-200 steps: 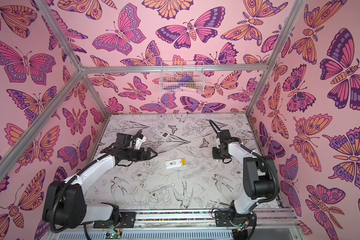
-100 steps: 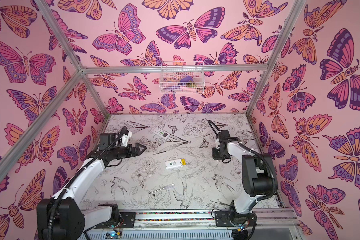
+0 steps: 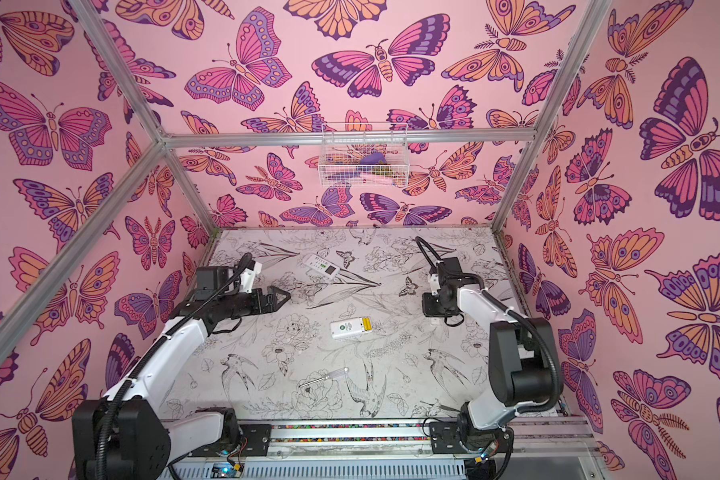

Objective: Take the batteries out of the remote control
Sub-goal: 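Lower the pink battery cover to the table and open the right gripper, then reach the right gripper to the clear-handled screwdriver and grasp its handle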

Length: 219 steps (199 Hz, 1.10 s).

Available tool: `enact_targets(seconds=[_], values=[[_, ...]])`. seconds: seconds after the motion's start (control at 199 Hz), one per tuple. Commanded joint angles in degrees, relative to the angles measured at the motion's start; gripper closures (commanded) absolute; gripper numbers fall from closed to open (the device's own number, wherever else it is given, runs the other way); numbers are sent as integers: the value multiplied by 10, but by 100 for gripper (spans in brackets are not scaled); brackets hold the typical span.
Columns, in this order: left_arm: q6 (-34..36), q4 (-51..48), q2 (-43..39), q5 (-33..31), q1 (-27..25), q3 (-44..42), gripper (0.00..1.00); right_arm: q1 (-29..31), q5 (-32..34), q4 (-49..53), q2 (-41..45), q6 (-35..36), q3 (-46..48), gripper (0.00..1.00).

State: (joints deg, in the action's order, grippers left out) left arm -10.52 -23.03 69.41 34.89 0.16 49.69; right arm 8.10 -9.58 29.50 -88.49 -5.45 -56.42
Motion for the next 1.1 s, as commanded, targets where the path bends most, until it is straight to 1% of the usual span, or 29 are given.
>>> enact_targets(seconds=[0.0, 0.06, 0.126, 0.216, 0.272, 0.392, 0.473, 0.679, 0.739, 0.885, 1.097], values=[[28, -19, -16, -16, 5, 10, 0, 41, -56, 0, 57, 35, -5, 52], [33, -24, -16, -25, 6, 13, 0, 70, -72, -12, 79, 47, 0, 47], [38, -28, -18, -35, 6, 15, 0, 111, -72, -34, 103, 59, 9, 43], [43, -28, -18, -38, 7, 14, 0, 161, -56, -73, 122, 65, 25, 41], [43, -28, -16, -39, 8, 15, 0, 191, -61, -92, 129, 86, 35, 40], [44, -30, -17, -47, 10, 17, 0, 265, -67, -120, 130, 155, 54, 36], [46, -31, -18, -48, 11, 17, 0, 314, -78, -131, 124, 213, 61, 35], [48, -34, -19, -52, 13, 18, 0, 409, -102, -122, 87, 338, 61, 36], [47, -36, -19, -52, 14, 21, 0, 431, -107, -104, 65, 368, 51, 36], [49, -32, -22, -52, 15, 15, 0, 464, -98, -79, 5, 408, 25, 37], [51, -34, -23, -53, 16, 18, 0, 476, -80, -97, -64, 435, 10, 40]])
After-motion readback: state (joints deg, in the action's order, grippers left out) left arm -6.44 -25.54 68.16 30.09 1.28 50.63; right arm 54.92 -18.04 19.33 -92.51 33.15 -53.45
